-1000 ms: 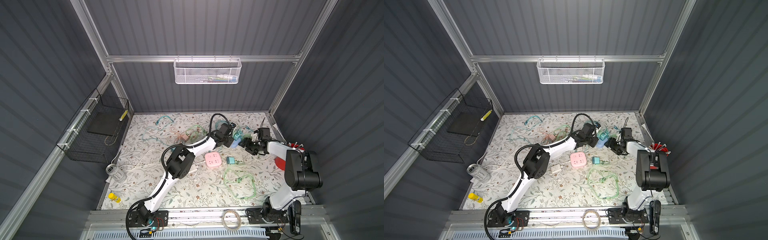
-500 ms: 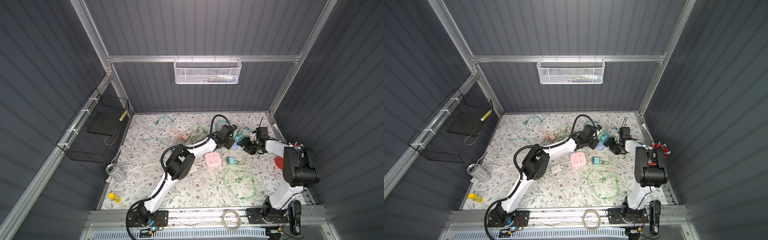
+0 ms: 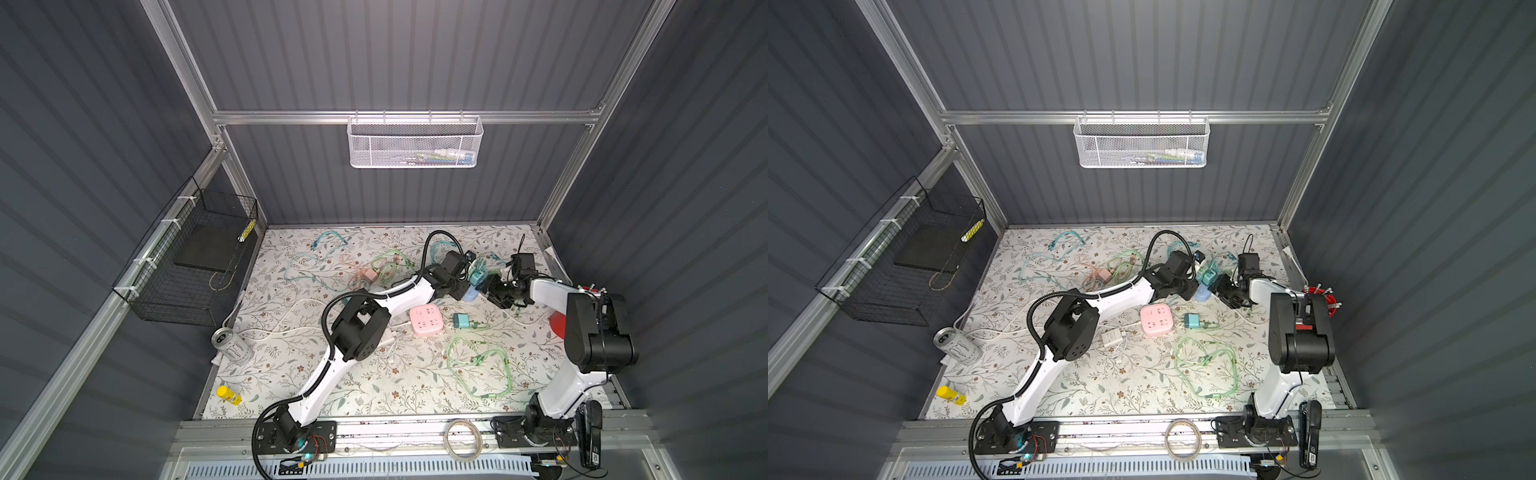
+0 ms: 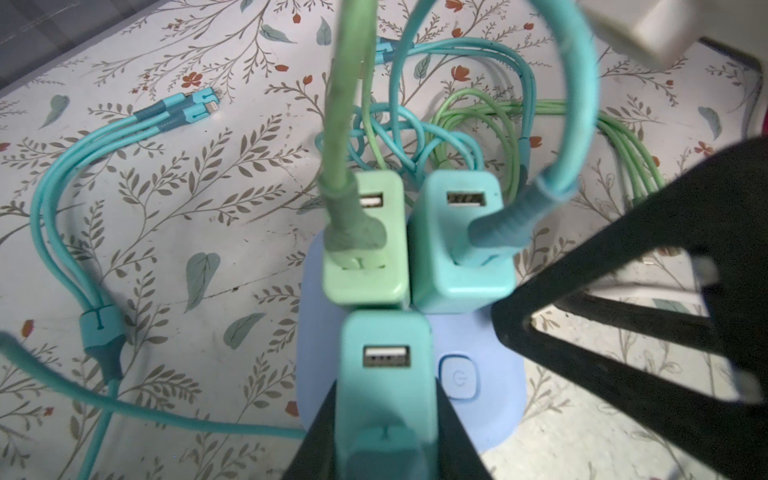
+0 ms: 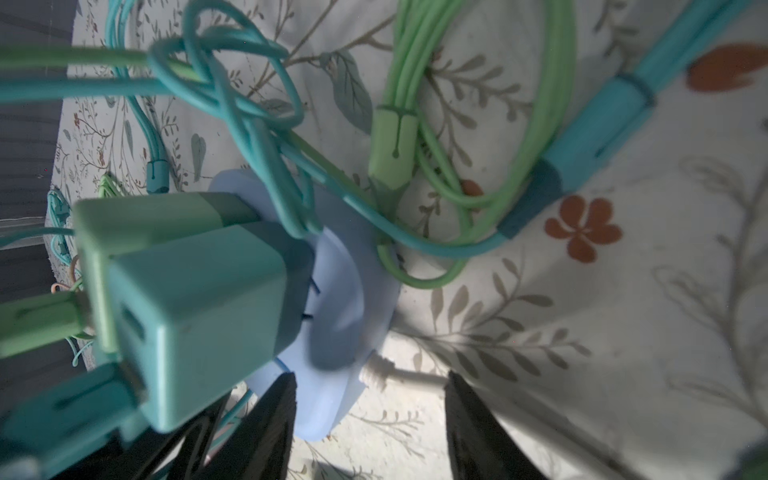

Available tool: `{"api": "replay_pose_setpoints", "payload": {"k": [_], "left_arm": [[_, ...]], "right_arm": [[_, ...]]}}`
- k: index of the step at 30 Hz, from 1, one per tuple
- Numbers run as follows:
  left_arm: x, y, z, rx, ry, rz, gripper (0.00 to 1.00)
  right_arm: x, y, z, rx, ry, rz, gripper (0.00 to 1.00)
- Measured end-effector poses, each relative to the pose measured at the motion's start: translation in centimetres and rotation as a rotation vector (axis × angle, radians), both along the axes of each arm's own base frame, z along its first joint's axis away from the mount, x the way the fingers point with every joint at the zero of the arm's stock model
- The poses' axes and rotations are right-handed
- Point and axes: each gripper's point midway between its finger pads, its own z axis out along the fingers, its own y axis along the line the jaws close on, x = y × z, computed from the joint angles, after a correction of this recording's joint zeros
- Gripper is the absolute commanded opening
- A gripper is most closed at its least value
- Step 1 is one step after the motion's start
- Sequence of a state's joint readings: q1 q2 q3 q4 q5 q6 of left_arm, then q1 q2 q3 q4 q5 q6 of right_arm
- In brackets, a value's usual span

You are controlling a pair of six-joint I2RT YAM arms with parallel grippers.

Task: Pull the plug off the socket

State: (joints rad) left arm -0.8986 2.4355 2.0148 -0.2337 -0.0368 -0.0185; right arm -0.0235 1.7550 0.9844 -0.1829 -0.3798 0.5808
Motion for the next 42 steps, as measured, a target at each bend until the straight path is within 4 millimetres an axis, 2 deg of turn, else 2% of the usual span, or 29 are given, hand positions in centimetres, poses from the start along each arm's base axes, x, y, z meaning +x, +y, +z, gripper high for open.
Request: {"api": "replay_pose_setpoints", "payload": {"k": [7,11,21,42], "left_arm": [[-0.8,-0.2,-0.1,0.024,0.005,-0.004,0.23],[-0.8,-0.2,-0.1,0.025,0.005,-0.005,0.23],[-0.9,-0.3,-0.1,0.024,0.004,-0.017,0.23],[-0.9,-0.3,0.3,0.017,0.064,-0.028,0.23]], "right_arm": [[0.0,-0.9,1.5,-0.069,-0.041,-0.001,0.56],[0.2,-1.1,1.0,-0.079,-0.026,0.005,0.52],[0.0,-0.5,-0.7,-0.095,0.026,0.05,0.5],[0.4,-0.1,-0.5,-0.142,0.027,0.09,0.38]]}}
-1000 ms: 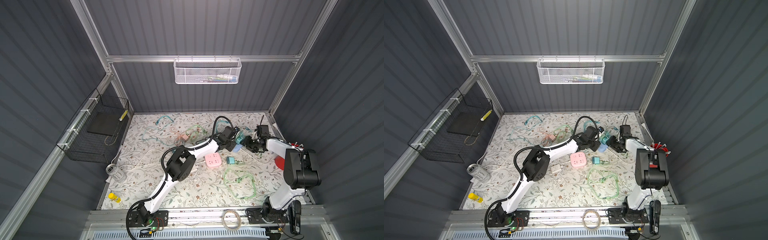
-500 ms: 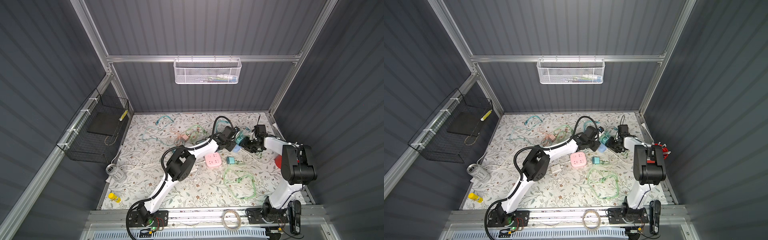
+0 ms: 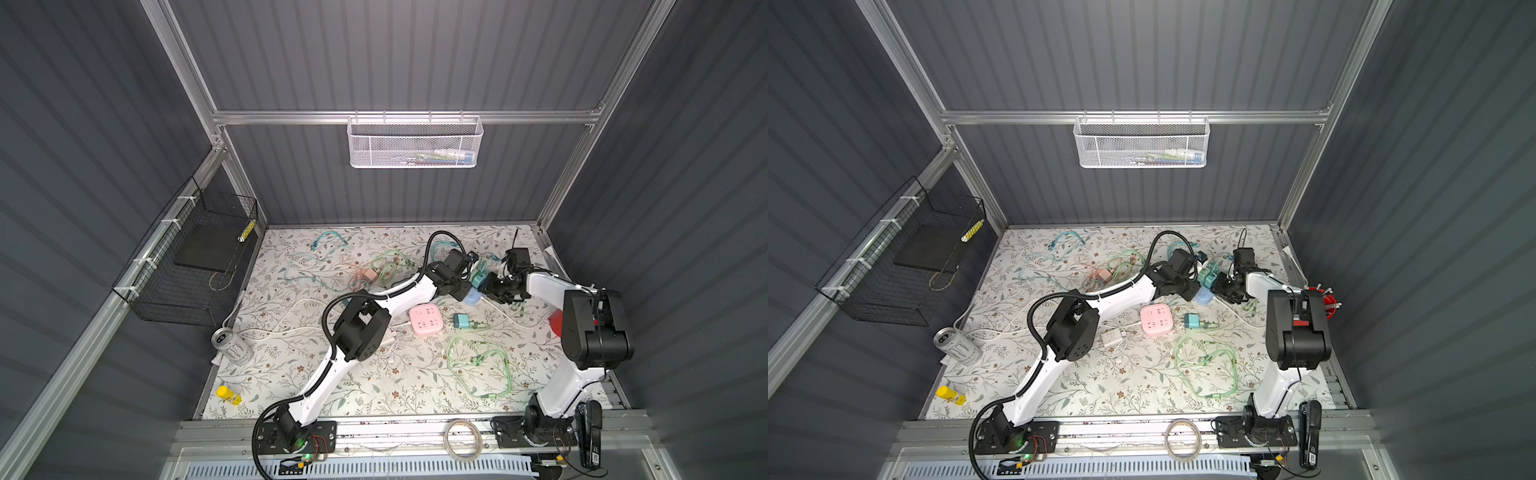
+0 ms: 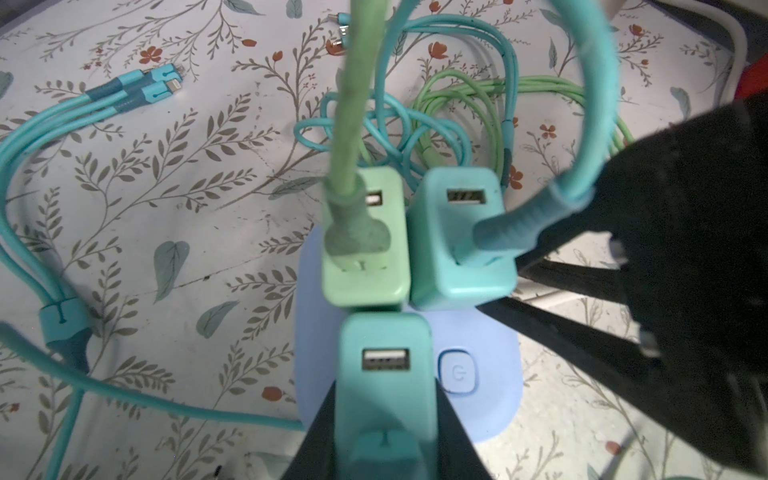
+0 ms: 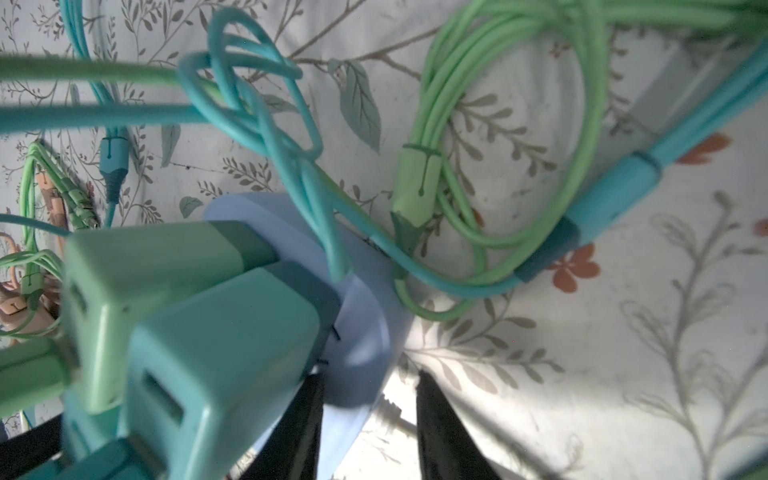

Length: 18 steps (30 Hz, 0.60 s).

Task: Pull the plug off the socket

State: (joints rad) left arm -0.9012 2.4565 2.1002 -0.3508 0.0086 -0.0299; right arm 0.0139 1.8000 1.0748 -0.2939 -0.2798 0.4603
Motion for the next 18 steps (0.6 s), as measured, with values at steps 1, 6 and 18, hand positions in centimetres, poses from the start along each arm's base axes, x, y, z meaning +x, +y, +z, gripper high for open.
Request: {"api": "replay_pose_setpoints", "payload": {"k": [1,6,18], "left_arm": [[0.02,-0.02,0.0,0.002,0.001,0.0,0.23],[0.12,0.03,0.0,0.012,-0.001,0.006,0.22],[0.05,-0.24,0.09,0.006,-0.01,0.012,0.23]], "right_arm": [[0.0,0.0,0.0,-0.004,-0.001,0.0,0.38],[0.06,0.05,0.1,-0.02,-0.006,0.001,0.37],[0.09,-0.15,0.25,-0.055,-0.014,0.001,0.34]]}}
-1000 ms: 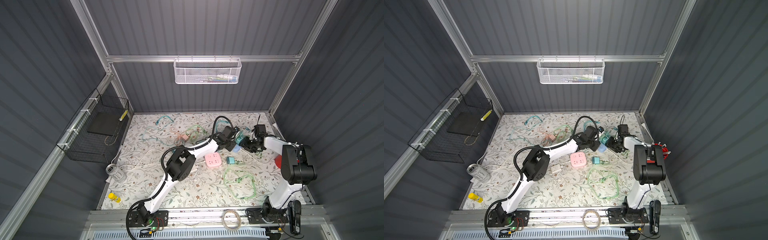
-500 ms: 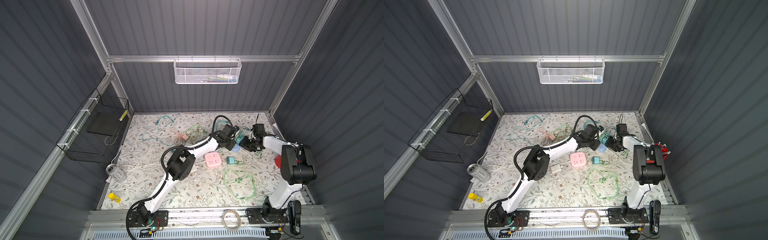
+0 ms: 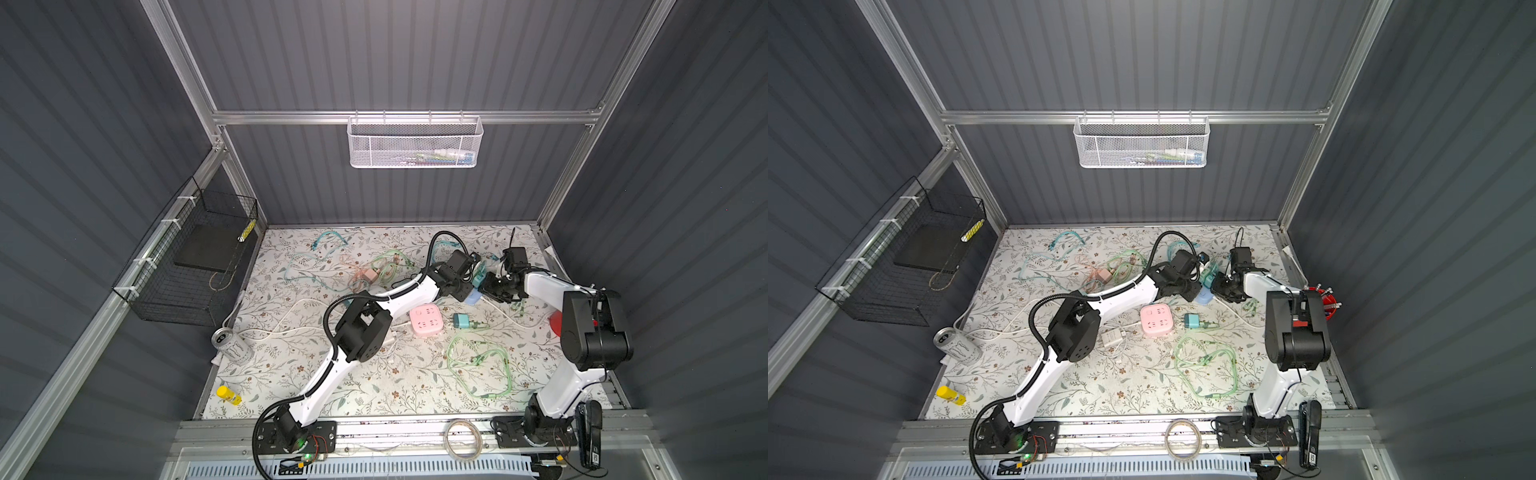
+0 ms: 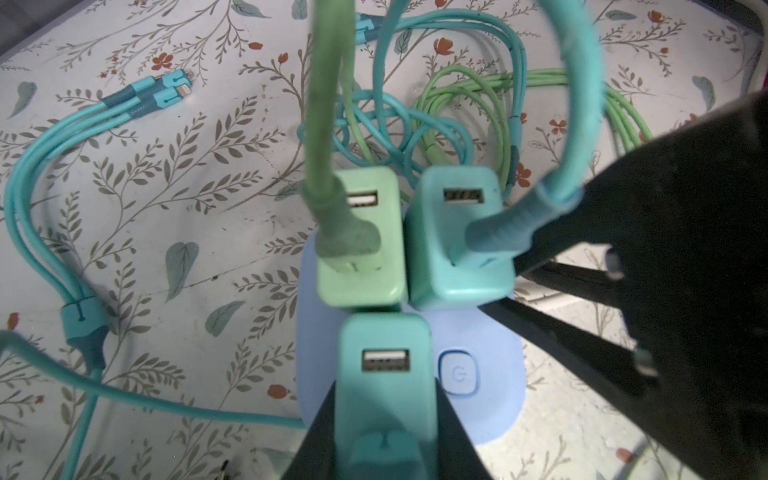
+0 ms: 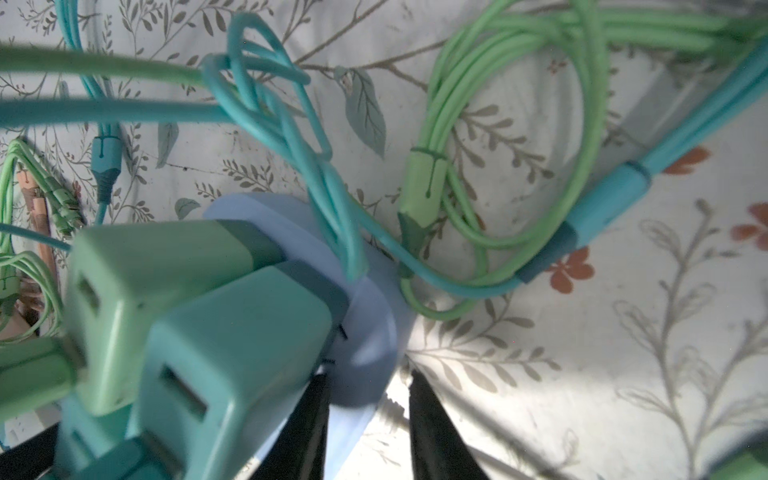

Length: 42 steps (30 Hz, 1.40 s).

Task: Pull the plug off the socket

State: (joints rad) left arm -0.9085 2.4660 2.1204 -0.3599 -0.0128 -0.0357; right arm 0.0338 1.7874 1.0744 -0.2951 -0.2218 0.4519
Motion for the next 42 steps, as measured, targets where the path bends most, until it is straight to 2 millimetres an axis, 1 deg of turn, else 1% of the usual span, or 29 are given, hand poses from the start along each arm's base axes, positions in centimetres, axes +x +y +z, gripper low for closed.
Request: {"api": "replay_pose_setpoints", "payload": {"k": [4,6,12,23,29,42], "left_arm": [[0.53,-0.17,-0.13,-0.096,0.072,0.016,0.22],[0.64,-0.17,-0.03,-0.111,0.083,0.013,0.22],[0.67,-0.12,-0.08,-0.104,0.076,0.014,0.22],[0.23,-0.37,-0.14,-0.002,-0.048,-0.012,0.22],[0.33,-0.16,-0.1,-0.05,-0.015,-0.006,0.21],[0.52,0.16,-0.03,-0.075,0.024,-0.002,0.21]], "right_arm": [[-0.01,-0.29,-0.04,-0.017,-0.001,-0.005,0.34],[0.07,-0.34,-0.01,-0.021,-0.005,-0.004,0.34],[0.08,-0.4,-0.02,-0.024,-0.006,-0.005,0.34],[0.07,-0.4,-0.04,-0.029,-0.005,-0.005,0.33],[0.04,-0.41,-0.06,-0.031,-0.004,-0.005,0.33],[0.05,-0.25,-0.04,-0.03,-0.005,-0.002,0.33]]}}
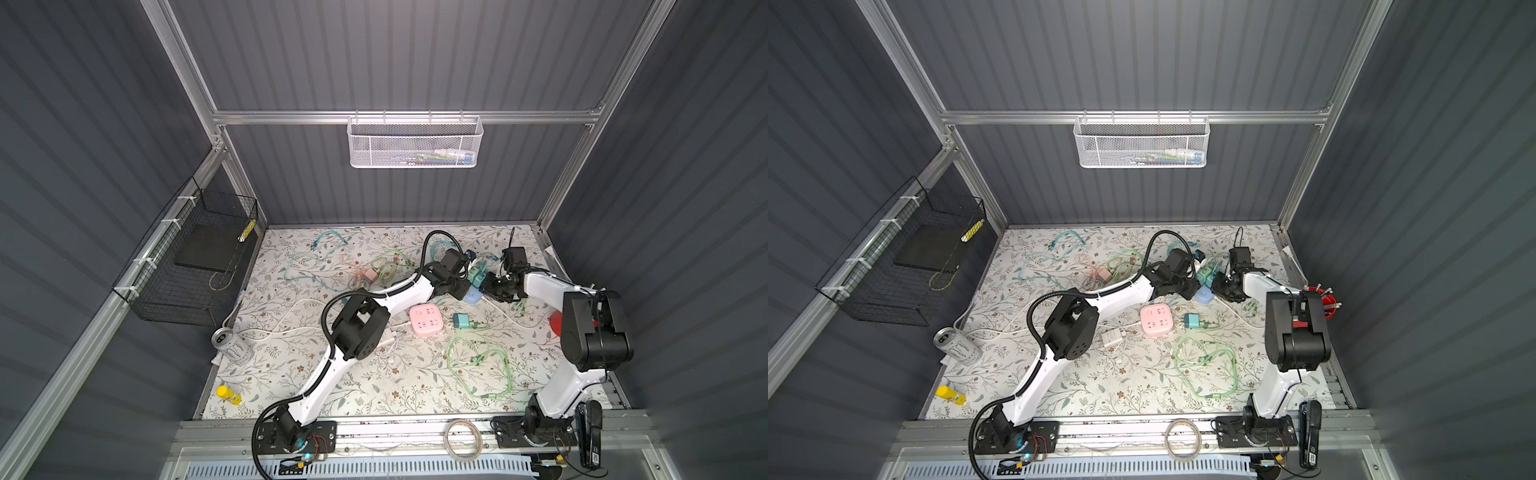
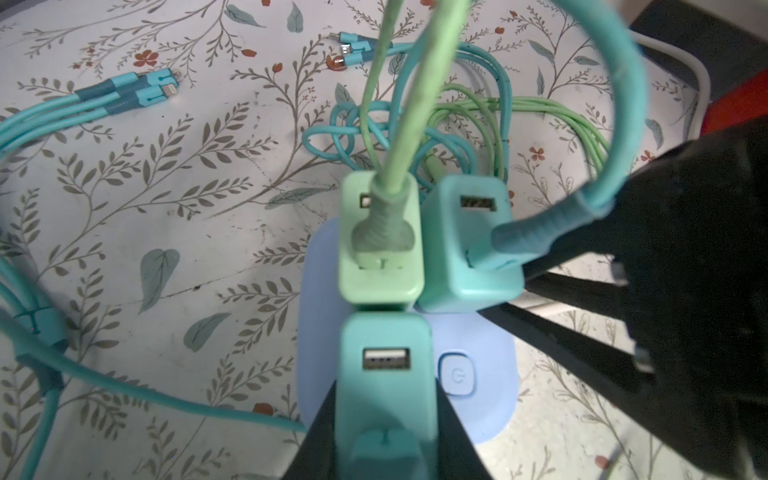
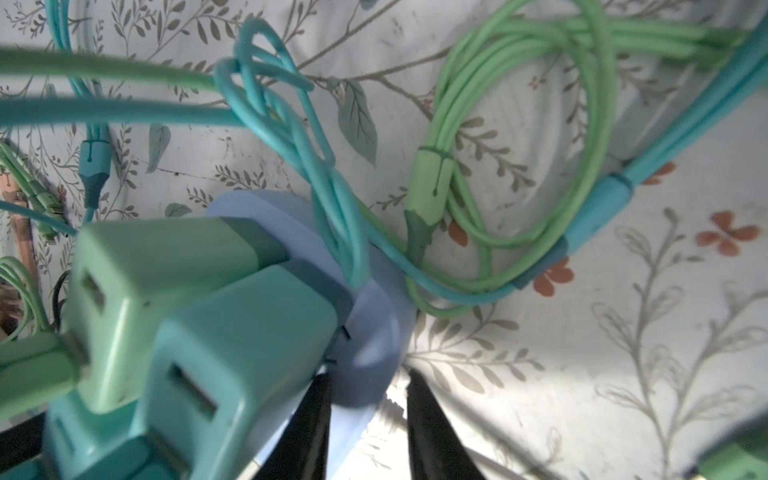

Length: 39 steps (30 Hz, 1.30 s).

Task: Pull the plug off the socket

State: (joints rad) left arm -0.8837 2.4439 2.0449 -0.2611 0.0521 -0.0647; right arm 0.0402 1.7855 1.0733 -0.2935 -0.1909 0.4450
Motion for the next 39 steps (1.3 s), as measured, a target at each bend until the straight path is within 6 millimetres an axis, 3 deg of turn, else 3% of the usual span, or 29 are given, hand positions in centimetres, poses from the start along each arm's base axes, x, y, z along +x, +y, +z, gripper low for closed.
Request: {"api": "replay_pose_setpoints", "payload": {"k": [18,27,39], "left_arm": [[-0.08,0.23,0.12,0.047,-0.057,-0.026,0.2],[0.51,0.51,0.12,-0.056,0.033,-0.013,0.19],[0.09,0.43,0.22,0.011,-0.031,-0.051,0.2]], "right_arm": [[0.0,0.1,0.01,0.0,-0.001,0.003,0.32],[0.08,0.02,0.03,-0.007,-0.004,0.001,0.32],[0.04,0.0,0.01,-0.008,-0.002,0.0,0.32]]}}
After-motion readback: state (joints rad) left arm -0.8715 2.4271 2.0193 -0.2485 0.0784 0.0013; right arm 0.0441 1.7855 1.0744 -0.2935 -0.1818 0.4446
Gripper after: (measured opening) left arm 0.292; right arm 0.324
